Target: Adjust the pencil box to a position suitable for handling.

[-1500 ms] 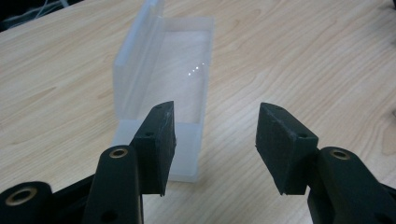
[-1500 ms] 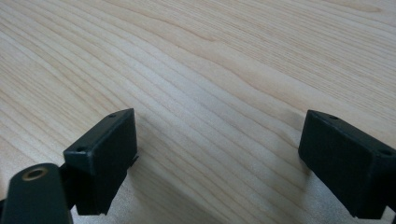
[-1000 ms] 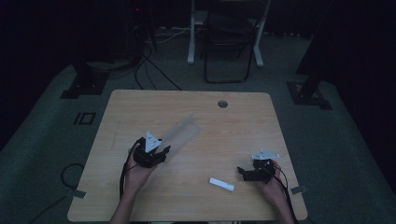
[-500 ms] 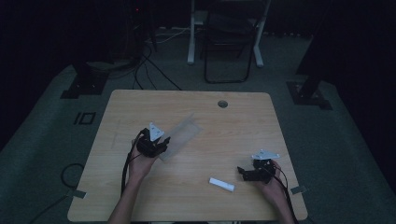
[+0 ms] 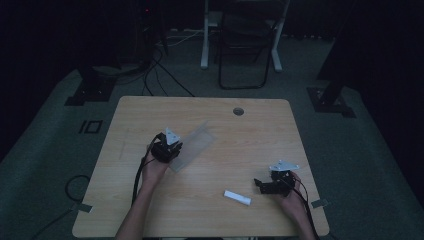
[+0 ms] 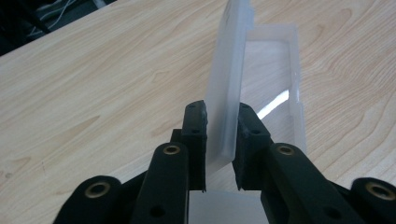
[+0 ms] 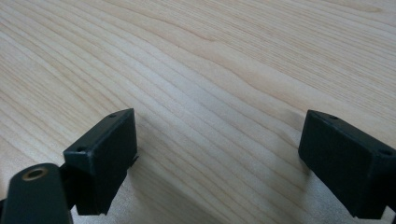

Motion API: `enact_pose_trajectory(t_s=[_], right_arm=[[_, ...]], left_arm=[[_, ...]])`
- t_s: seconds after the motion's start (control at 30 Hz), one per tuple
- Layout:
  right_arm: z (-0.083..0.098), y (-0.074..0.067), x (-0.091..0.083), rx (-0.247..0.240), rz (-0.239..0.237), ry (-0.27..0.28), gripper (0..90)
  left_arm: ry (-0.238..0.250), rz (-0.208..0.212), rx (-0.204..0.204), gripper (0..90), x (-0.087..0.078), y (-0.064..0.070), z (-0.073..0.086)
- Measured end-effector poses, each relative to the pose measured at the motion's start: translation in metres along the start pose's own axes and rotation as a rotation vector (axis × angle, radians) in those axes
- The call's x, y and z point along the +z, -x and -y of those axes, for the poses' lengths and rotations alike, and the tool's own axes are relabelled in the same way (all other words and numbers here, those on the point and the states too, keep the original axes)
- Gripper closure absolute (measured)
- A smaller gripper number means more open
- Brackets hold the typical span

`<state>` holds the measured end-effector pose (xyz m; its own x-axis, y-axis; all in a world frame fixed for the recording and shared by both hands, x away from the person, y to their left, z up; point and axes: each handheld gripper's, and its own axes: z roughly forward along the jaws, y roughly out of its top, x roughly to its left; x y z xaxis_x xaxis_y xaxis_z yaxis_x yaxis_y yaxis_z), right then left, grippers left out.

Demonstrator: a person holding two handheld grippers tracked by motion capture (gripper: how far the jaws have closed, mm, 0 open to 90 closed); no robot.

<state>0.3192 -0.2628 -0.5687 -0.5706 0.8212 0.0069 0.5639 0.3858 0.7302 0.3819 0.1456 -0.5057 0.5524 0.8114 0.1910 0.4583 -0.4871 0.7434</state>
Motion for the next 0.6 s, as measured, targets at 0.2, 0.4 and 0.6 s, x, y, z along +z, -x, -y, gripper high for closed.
enact_pose_trajectory(t_s=[0.2, 0.4, 0.6], right_arm=[[0.000, 0.000, 0.000, 0.000, 0.000, 0.000, 11.4], [0.000, 0.000, 0.000, 0.000, 0.000, 0.000, 11.4], [0.000, 0.000, 0.000, 0.000, 0.000, 0.000, 11.4]], left_arm=[[0.009, 0.029, 0.053, 82.5, 0.000, 0.013, -0.005], [0.019, 0.068, 0.105, 83.2, -0.001, 0.028, -0.008], [0.041, 0.123, 0.164, 83.3, 0.000, 0.047, -0.013]])
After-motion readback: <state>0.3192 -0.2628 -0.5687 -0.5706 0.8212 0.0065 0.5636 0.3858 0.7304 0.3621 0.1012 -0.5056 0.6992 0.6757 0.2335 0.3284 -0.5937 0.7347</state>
